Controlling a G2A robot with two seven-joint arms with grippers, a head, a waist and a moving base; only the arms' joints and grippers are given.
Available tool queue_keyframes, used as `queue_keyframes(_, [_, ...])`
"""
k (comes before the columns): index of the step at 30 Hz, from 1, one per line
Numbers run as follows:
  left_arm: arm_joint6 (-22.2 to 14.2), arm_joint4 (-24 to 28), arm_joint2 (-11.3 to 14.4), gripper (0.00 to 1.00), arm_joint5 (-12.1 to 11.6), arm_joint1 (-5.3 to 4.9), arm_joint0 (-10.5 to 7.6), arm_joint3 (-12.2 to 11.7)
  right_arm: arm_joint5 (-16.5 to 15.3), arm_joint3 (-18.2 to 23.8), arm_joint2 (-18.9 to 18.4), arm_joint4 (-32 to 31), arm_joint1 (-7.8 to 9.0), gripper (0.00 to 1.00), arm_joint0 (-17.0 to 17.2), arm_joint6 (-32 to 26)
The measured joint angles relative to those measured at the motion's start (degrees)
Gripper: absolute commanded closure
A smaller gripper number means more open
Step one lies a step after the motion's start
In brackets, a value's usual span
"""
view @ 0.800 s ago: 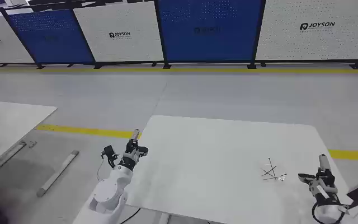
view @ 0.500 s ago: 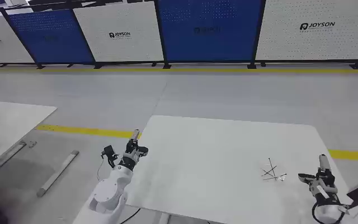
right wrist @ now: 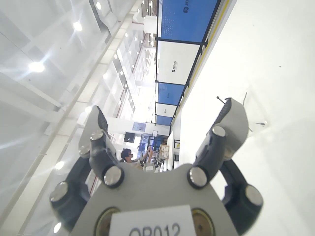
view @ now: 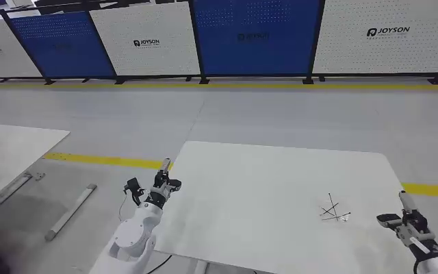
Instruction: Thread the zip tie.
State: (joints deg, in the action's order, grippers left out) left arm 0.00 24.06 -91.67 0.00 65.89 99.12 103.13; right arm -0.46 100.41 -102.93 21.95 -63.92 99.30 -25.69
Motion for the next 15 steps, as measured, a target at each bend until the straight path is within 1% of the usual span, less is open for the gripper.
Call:
queue_keyframes(13, [0.0, 0.0, 0.0, 0.0, 0.0, 0.0, 0.0, 0.0, -0.05, 0.04, 0.1, 0.08, -0.02, 0.0, 0.04, 0.36])
queue_keyframes(15, [0.0, 0.0, 0.0, 0.0, 0.0, 0.0, 0.0, 0.0, -0.19, 0.62, 0.13, -0.61, 0.31, 0.0, -0.49, -0.35])
